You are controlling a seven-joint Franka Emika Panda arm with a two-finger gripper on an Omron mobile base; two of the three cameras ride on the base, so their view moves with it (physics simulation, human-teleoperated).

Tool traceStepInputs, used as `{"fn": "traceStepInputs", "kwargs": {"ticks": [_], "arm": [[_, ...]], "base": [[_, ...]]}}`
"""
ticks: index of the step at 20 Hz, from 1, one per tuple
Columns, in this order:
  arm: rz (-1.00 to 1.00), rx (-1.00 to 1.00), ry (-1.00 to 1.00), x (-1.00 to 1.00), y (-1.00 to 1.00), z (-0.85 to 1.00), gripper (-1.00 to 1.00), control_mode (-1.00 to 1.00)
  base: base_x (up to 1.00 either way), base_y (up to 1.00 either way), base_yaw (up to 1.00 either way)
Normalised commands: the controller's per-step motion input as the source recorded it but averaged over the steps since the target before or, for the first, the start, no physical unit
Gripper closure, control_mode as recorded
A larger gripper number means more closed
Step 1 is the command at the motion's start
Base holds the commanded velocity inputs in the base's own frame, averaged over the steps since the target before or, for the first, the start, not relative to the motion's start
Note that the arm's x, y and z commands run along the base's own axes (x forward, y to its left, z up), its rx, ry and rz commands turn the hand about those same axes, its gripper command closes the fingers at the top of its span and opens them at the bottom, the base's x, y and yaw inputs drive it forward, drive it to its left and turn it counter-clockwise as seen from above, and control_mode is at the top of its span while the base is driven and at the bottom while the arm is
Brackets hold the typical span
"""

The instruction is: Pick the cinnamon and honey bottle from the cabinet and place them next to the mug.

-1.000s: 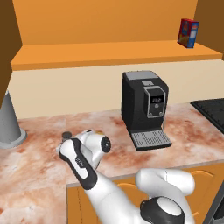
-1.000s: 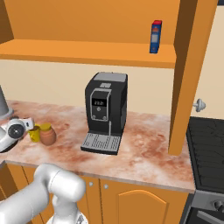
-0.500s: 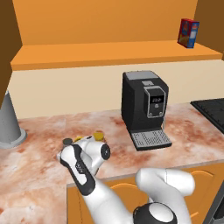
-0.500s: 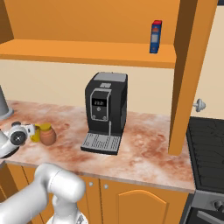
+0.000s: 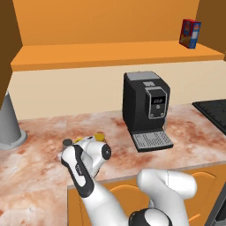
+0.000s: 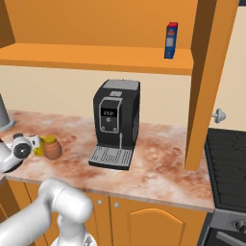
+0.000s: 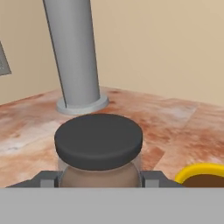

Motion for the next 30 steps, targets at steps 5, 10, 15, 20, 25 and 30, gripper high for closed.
{"fn": "traceStepInputs", "kwargs": {"ticks": [5,10,15,20,25,30], "arm": [[0.00,0.00,0.00,0.02,0.00,-0.06,1.00,-1.00],[0.00,0.00,0.00,-0.02,0.00,-0.02,-1.00,-1.00],[0.00,0.00,-0.02,-0.10,0.00,0.00,-1.00,-1.00],[0.00,0.00,-0.03,-0.27,0.00,0.12,-1.00,-1.00],[0.00,0.00,-0.10,-0.47,0.00,0.49,-1.00,-1.00],[-0.01,0.00,-0.14,-0.58,0.00,0.66,-1.00,-1.00]], "base": [[0.00,0.00,0.00],[0.00,0.00,0.00],[0.00,0.00,0.00],[0.00,0.00,0.00],[0.00,0.00,0.00],[0.00,0.00,0.00]]}}
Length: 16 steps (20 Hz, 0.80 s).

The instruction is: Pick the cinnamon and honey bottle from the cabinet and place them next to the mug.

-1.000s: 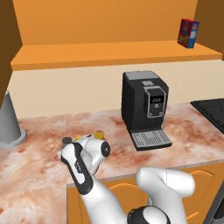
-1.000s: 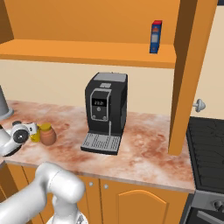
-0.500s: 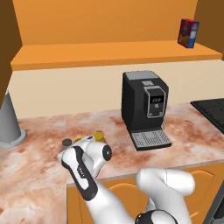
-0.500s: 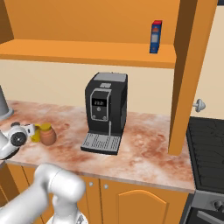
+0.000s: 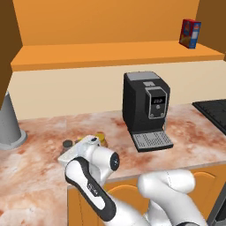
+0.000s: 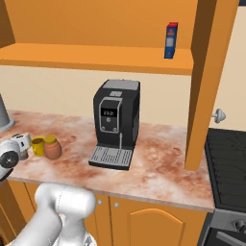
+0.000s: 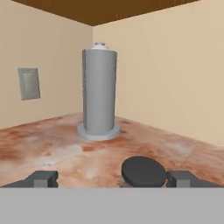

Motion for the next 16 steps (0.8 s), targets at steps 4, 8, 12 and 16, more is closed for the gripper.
{"fn": "traceStepInputs", "kwargs": {"ticks": [4,8,12,16], "arm": [[-0.11,0.00,-0.13,-0.94,-0.08,0.51,-1.00,-1.00],[-0.14,0.01,-0.05,-1.00,-0.28,0.10,-1.00,-1.00],[-0.08,0.05,-0.10,-1.00,-0.51,0.31,-1.00,-1.00],[-0.06,0.12,-0.04,-1.00,-0.54,0.47,-1.00,-1.00]], "base": [[0.00,0.00,0.00],[0.00,0.00,0.00],[0.00,0.00,0.00],[0.00,0.00,0.00]]}}
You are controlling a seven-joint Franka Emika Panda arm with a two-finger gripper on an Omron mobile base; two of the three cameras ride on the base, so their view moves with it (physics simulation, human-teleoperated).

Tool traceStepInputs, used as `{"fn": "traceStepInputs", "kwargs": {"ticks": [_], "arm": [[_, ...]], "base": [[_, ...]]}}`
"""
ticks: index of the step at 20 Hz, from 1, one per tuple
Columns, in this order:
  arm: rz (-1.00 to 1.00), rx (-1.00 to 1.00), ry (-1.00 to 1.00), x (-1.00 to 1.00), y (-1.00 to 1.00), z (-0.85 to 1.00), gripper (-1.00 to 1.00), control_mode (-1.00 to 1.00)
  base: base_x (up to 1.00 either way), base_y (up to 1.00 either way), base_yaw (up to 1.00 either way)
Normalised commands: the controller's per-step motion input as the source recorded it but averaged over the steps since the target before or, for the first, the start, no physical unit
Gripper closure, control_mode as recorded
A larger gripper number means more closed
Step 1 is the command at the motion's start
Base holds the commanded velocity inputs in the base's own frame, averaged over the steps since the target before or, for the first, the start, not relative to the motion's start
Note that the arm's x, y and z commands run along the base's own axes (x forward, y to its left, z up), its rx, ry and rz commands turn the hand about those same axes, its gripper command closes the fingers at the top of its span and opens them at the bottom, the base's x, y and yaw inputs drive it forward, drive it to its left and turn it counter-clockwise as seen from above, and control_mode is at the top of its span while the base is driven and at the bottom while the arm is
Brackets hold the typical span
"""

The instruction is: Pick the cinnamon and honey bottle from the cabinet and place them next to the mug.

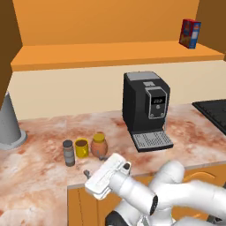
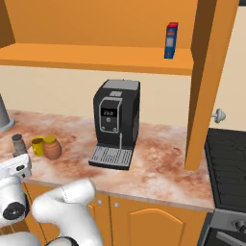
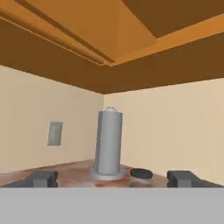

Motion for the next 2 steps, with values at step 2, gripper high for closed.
{"fn": "traceStepInputs", "kwargs": {"ticks": [2], "arm": [[0.00,0.17,0.00,-1.00,-0.66,0.63,-1.00,-1.00]], "base": [[0.00,0.00,0.00]]}}
